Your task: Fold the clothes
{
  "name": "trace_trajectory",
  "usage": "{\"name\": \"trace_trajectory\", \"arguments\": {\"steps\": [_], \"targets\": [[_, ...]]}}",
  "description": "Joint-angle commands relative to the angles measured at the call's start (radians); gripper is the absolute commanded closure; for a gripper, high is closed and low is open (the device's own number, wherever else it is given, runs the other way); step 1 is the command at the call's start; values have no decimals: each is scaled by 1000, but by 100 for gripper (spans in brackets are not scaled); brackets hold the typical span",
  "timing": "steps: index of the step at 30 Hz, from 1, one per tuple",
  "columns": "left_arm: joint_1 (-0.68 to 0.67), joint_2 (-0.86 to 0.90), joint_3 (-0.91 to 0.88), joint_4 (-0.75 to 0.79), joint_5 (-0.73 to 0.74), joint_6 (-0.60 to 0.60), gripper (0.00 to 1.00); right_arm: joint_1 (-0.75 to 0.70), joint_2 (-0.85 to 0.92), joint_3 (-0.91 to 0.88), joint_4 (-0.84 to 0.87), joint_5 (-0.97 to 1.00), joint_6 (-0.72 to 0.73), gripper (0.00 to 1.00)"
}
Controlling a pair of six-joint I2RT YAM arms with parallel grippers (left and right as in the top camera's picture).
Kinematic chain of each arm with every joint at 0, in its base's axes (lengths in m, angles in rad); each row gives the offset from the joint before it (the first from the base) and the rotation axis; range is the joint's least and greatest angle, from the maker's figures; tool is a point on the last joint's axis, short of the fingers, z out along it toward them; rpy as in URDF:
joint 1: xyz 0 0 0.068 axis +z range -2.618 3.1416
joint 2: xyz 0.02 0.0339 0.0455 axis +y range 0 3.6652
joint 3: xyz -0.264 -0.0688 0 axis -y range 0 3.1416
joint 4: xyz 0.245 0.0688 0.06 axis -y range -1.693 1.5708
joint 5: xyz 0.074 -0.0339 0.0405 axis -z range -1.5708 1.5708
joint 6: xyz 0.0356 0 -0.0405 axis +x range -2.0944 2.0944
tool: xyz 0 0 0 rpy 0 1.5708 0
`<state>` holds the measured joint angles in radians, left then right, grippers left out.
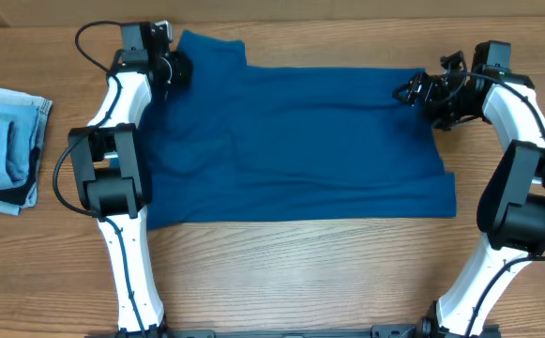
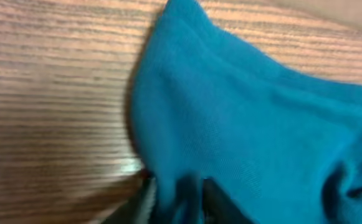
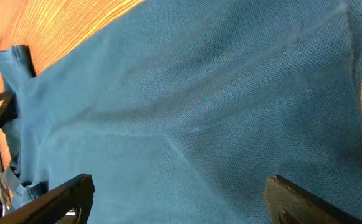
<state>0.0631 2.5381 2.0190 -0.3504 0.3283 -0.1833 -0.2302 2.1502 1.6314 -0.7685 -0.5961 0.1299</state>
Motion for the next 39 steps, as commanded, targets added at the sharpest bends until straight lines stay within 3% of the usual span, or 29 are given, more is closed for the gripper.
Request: {"name": "trace_trajectory", "arguments": {"steps": [1,5,12,19,20,21,24,26,29,39], "targets": [[-2,33,55,-71,-7,0,79,-1,-20,14,1,-12,-2,9],[7,33,169,-212,-8,12,83,-1,-20,14,-1,-12,-3,10],[8,33,506,-609,-50,129,87,-1,-20,14,-1,-12,-2,10],[8,33,555,-927,-51,162,90,-1,-20,14,-27,-13,-2,10],[8,33,555,-933,-60,162,89,-1,-20,14,-29,-13,-2,10],[8,33,555,-921,-79,162,82,-1,-20,14,-28,-17,-2,10],[8,33,553,-814,-92,162,45,-1,-20,14,-29,-50,-2,9],[8,34,553,-729,-108,162,37,-1,-20,14,-34,-64,-2,9],[8,62,553,-623,-122,161,34,0,-20,14,-50,-64,-3,9],[5,217,553,-514,-91,118,36,0,-20,14,-79,-64,-3,9]]}}
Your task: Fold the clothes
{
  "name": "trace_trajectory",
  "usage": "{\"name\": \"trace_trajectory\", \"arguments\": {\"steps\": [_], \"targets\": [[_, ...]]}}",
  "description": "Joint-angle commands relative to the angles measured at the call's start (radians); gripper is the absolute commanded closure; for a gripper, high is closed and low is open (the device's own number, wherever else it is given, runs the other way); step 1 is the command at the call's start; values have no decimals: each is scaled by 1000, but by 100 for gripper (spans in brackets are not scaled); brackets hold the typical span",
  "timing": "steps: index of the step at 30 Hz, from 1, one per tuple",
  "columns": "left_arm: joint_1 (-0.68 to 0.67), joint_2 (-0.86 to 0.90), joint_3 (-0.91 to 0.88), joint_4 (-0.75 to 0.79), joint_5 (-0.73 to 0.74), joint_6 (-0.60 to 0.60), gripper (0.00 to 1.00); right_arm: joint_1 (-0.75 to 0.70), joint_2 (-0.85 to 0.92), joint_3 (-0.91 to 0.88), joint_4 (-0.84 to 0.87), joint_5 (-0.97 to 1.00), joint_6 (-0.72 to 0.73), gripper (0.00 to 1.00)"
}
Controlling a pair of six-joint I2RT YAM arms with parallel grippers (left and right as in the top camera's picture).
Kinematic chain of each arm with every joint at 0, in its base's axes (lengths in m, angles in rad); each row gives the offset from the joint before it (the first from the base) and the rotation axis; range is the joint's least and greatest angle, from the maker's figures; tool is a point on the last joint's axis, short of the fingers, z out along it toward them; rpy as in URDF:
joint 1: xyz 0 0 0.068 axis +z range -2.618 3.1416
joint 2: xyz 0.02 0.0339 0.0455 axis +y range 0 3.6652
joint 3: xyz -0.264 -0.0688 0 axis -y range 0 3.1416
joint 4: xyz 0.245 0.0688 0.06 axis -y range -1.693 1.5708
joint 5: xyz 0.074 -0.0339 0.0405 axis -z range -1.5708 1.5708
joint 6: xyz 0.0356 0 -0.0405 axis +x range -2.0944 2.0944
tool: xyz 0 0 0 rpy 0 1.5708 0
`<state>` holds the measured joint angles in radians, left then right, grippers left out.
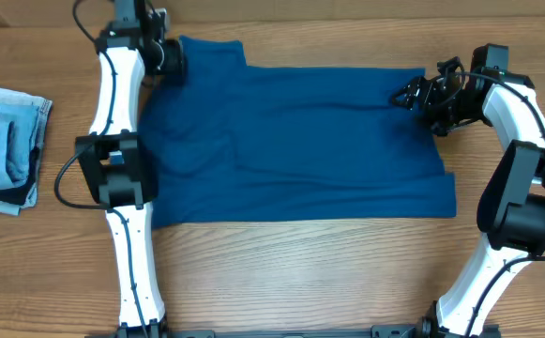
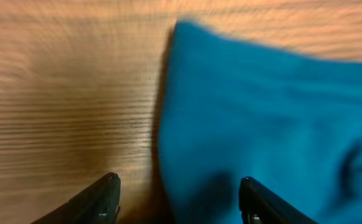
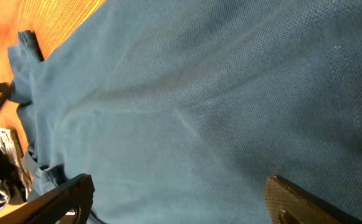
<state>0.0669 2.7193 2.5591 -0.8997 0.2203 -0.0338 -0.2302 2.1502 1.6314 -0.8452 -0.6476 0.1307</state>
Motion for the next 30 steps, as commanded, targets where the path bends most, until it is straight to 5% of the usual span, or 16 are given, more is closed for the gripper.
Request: {"name": "trace_trajectory", "arguments": {"steps": [1,10,15,17,21,28,30], "targets": [[2,41,13,46,17,-43,36,0,-20,14,-3,-13,-3,9],[-21,57,13,148,43,-60,44,0,-20,14,-3,-13,-3,9],[-23,57,13,145,69,-71,67,0,-20,14,-3,-13,-3,10],[-23,57,13,124,68,-71,62,0,-20,14,-4,-13,-3,12],[-22,57,13,79,-22,-67,33,0,-20,14,-6,-13,-3,12],[-21,57,13,68,-108,-68,28,0,-20,14,-4,-13,-3,12],[-21,57,13,69,-65,-68,34,0,-20,14,-1,-13,-3,12]]}}
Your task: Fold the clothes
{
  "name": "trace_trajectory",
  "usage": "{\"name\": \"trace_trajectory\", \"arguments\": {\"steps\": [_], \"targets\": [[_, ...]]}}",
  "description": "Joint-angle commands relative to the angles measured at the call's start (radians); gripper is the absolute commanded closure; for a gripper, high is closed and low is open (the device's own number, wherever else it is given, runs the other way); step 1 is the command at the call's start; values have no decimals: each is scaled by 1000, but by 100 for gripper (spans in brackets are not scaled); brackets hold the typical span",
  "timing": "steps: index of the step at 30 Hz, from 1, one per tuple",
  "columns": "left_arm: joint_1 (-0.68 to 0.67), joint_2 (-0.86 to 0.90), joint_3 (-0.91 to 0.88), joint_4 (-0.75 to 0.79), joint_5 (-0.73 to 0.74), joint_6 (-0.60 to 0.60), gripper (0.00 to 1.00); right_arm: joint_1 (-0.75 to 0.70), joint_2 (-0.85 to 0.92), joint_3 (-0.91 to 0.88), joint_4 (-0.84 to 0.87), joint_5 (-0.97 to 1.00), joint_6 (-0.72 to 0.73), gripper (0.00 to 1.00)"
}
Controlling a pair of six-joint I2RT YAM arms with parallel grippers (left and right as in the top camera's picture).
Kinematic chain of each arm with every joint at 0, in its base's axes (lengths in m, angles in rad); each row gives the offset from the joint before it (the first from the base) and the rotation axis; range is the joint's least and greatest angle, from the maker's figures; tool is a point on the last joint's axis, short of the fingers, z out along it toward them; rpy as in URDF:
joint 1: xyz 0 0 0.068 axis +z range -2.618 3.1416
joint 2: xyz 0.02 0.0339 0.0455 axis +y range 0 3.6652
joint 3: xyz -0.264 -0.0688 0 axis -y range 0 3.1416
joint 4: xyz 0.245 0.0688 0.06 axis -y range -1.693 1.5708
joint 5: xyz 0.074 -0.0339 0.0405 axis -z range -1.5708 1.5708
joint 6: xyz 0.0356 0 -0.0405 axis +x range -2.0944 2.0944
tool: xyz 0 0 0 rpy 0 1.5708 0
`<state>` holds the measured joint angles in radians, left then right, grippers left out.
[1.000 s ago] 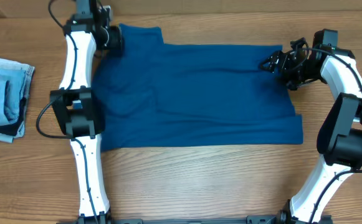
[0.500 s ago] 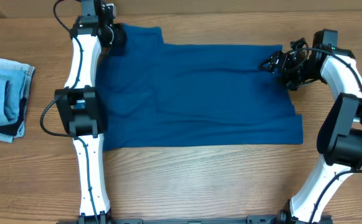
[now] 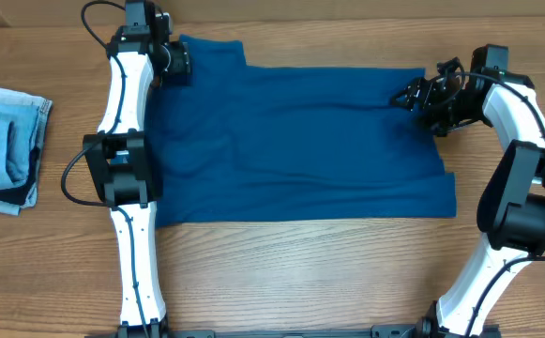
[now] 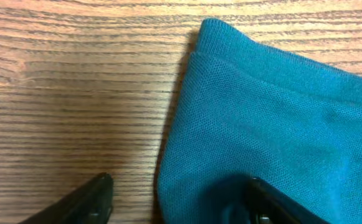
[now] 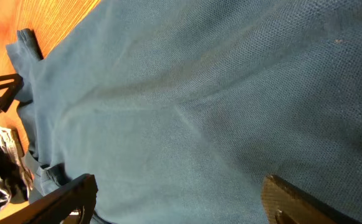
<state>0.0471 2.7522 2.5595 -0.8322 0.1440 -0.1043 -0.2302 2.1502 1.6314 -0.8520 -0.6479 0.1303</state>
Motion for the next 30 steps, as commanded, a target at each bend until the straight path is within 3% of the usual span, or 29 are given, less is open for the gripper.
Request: {"name": "trace_trajectory", "arguments": {"steps": [1,7,11,12,24,30], "targets": [[-3,24,13,5,48,0,39,0,-20,14,8,-13,-3,12],[-28,24,13,-2,93,0,64,0,-20,14,7,-13,-3,12],[-25,24,13,-9,93,0,93,0,-20,14,4,-13,-3,12],[-21,24,13,-10,95,-1,96,0,-20,14,4,-13,-3,12],[26,-131,18,-138,97,5,96,0,-20,14,-9,-13,-3,12],[11,-224,18,-317,119,50,96,0,-20,14,-7,-13,-3,12]]}}
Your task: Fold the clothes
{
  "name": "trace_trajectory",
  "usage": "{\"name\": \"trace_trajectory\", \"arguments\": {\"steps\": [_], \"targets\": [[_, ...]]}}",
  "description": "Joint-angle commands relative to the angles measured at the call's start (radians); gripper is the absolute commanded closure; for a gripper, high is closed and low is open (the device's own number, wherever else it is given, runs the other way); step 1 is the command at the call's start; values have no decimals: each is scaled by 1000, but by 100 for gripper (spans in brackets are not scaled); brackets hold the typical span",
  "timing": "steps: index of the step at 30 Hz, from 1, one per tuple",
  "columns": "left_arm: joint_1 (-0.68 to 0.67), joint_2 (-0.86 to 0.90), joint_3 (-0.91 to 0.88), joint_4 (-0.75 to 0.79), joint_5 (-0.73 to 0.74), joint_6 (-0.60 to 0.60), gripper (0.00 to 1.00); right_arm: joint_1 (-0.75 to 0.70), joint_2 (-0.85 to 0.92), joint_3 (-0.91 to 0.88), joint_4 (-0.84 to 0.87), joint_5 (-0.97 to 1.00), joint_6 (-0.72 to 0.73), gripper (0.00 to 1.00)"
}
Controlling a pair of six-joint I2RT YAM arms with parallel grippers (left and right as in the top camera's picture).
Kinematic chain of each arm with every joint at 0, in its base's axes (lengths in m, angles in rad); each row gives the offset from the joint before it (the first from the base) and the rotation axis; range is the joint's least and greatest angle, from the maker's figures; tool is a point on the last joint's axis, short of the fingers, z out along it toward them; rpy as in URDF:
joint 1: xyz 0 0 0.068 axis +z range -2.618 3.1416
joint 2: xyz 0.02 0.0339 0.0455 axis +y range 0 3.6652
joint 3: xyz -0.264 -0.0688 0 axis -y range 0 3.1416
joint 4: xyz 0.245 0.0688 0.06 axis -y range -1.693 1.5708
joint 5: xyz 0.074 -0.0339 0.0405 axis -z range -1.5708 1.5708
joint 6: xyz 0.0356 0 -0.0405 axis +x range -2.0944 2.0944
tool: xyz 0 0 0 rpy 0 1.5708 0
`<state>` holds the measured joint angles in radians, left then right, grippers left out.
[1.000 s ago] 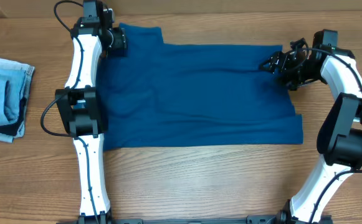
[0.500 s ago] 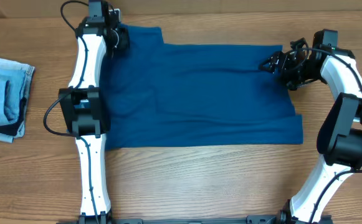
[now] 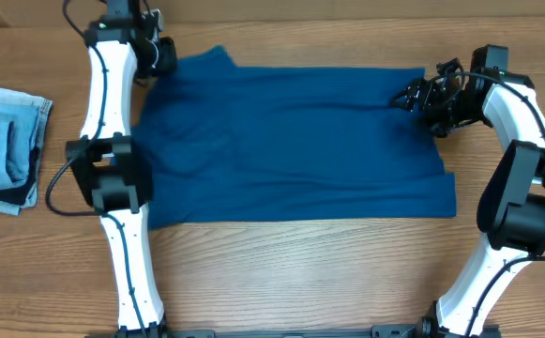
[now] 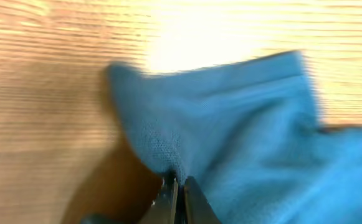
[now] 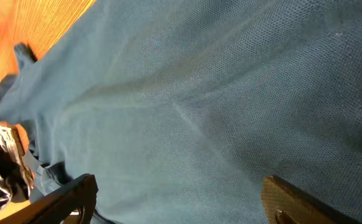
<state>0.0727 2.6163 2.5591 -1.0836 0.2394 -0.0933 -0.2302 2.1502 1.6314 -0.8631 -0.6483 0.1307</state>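
Note:
A dark blue shirt point(image 3: 291, 141) lies spread flat across the wooden table. At its far left corner my left gripper point(image 3: 155, 56) is shut on the sleeve point(image 4: 187, 124), pinching the fabric edge between its fingers point(image 4: 179, 190); the sleeve looks lifted and bunched. At the far right corner my right gripper point(image 3: 422, 94) hovers open just over the shirt cloth point(image 5: 199, 106), with fingertips point(image 5: 75, 193) spread wide and nothing between them.
A folded stack of light blue jeans and dark cloth point(image 3: 5, 145) sits at the table's left edge. Bare wood point(image 3: 300, 272) runs along the front of the shirt.
My left gripper was open beside the flat sleeve corner; now it is shut on the sleeve, which has pulled inward and bunched. The right gripper has not moved.
The left gripper was down on the sleeve at the far left corner, then stood open by the sleeve edge at two moments. Now it pinches the sleeve, whose corner has shifted inward. The right gripper stayed open over the far right corner throughout.

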Motion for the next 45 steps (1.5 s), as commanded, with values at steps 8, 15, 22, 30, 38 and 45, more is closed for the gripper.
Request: {"name": "trace_trajectory", "arguments": {"steps": [8,15,22,30,38,45], "targets": [[-57,-85,0,-424,13,53,95,0,-20,14,1,-12,-2,12],[-63,-85,-6,-607,17,29,83,0,-20,14,10,-12,1,12],[-60,-85,-6,-339,5,53,46,0,-20,14,29,-12,1,12],[-80,46,-7,-18,97,53,36,0,-20,14,27,-12,0,12],[-111,141,-7,102,173,72,32,0,-20,14,23,-12,0,12],[-112,144,-7,15,175,102,42,0,-20,14,22,-11,1,12]]}}
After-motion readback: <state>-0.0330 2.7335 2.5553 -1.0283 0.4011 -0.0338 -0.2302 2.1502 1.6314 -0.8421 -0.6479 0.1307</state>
